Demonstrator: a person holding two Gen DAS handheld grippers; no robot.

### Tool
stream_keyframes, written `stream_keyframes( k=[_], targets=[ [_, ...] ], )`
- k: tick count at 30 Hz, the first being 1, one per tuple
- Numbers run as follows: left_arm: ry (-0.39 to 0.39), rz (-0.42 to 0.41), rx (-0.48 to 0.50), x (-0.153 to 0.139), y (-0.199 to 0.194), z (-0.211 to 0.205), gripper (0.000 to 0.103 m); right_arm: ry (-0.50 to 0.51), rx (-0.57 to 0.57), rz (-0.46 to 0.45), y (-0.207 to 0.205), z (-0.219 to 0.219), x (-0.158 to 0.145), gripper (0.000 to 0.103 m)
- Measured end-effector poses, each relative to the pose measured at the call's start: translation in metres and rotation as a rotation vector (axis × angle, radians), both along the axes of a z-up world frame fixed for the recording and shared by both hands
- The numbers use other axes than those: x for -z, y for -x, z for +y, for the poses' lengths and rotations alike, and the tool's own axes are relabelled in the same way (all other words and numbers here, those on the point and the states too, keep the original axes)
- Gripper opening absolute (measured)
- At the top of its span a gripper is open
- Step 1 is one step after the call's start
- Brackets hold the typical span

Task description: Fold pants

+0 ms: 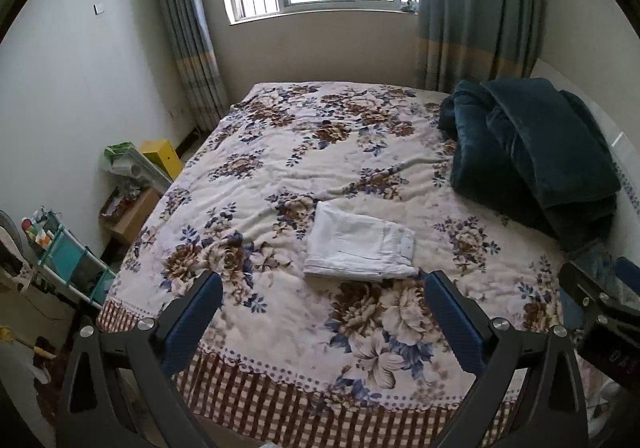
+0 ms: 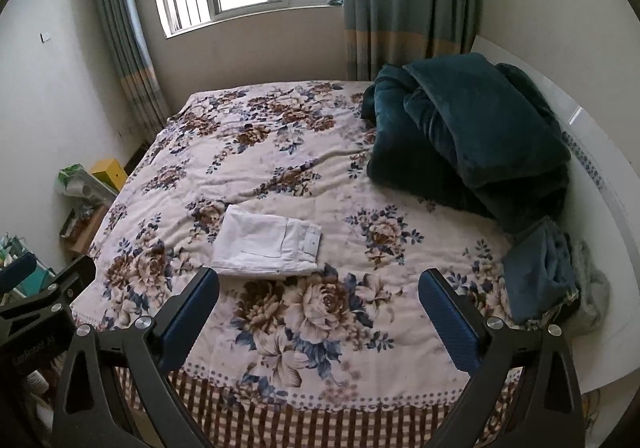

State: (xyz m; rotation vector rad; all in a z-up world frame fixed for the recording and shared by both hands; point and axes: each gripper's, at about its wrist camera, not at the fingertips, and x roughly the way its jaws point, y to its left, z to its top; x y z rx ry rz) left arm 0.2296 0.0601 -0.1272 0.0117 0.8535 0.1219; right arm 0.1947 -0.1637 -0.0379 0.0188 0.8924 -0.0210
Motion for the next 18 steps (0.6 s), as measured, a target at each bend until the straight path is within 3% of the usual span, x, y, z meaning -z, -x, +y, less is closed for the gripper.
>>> stream_keyframes(
  k=[18],
  targets=[
    [-0.008,0.023,0.000,0.008,-0.009,0.005,0.103,0.028,-0.011,0.002,-0.013,0.015,0.016,0.102]
  ],
)
